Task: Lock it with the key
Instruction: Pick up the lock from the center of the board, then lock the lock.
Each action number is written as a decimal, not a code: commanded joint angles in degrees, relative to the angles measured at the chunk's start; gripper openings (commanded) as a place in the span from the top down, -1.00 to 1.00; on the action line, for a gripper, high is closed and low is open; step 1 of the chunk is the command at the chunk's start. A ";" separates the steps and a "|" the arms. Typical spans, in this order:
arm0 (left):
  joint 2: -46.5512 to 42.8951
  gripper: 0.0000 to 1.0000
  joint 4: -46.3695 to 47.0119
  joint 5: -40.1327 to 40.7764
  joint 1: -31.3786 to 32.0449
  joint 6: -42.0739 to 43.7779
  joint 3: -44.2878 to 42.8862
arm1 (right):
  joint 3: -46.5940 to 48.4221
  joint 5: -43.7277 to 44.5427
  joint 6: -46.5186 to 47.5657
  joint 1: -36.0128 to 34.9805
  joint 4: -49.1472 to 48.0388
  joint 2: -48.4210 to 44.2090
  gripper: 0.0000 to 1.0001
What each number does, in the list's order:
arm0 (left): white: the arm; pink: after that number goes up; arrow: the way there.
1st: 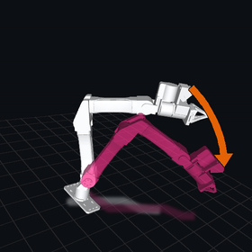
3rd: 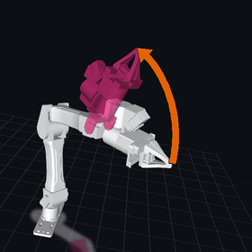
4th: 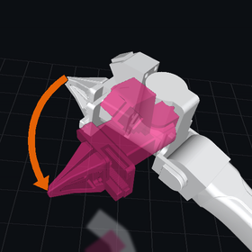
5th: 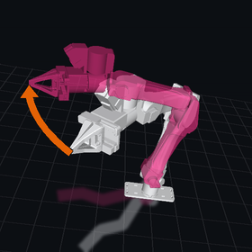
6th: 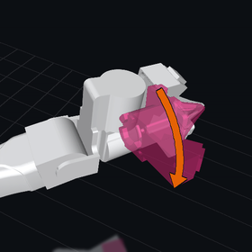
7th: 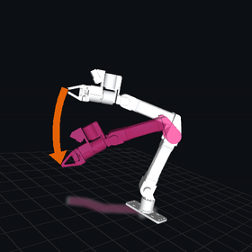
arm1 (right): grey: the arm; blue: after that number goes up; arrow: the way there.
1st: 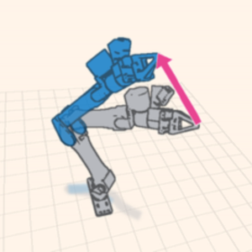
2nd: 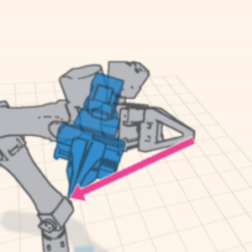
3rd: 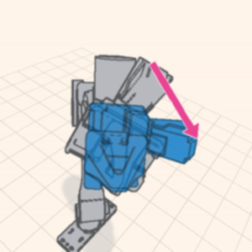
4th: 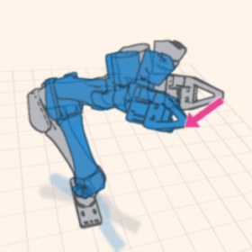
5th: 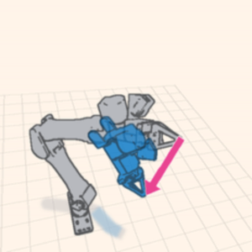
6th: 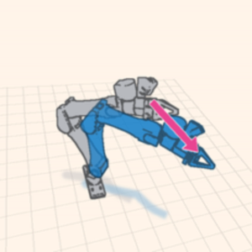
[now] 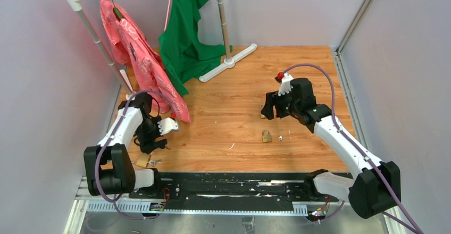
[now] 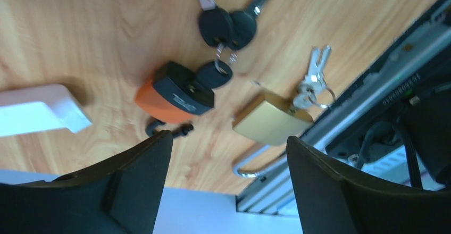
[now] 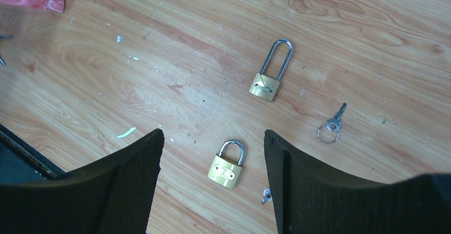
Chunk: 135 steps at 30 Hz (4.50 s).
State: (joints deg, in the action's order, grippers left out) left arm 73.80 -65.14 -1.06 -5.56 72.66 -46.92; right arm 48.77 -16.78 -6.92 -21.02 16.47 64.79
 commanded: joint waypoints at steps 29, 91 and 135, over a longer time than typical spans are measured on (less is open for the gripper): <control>6.52 -0.70 23.53 -2.08 -4.59 57.34 10.32 | 0.80 0.99 3.38 -0.69 3.55 2.53 -0.41; -11.85 1.00 28.69 -8.91 43.01 -34.29 -21.47 | 29.43 -14.42 -22.23 -26.12 -9.61 24.78 -0.31; -25.24 0.19 37.56 -23.65 39.84 -38.51 -8.23 | 18.74 -36.90 -20.76 -17.69 -22.82 11.53 1.00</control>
State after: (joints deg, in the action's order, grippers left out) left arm 48.86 -30.35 -26.26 34.57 33.93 -56.34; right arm 67.75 -50.61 -27.18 -38.09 -3.09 77.08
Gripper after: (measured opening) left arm 0.470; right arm 0.265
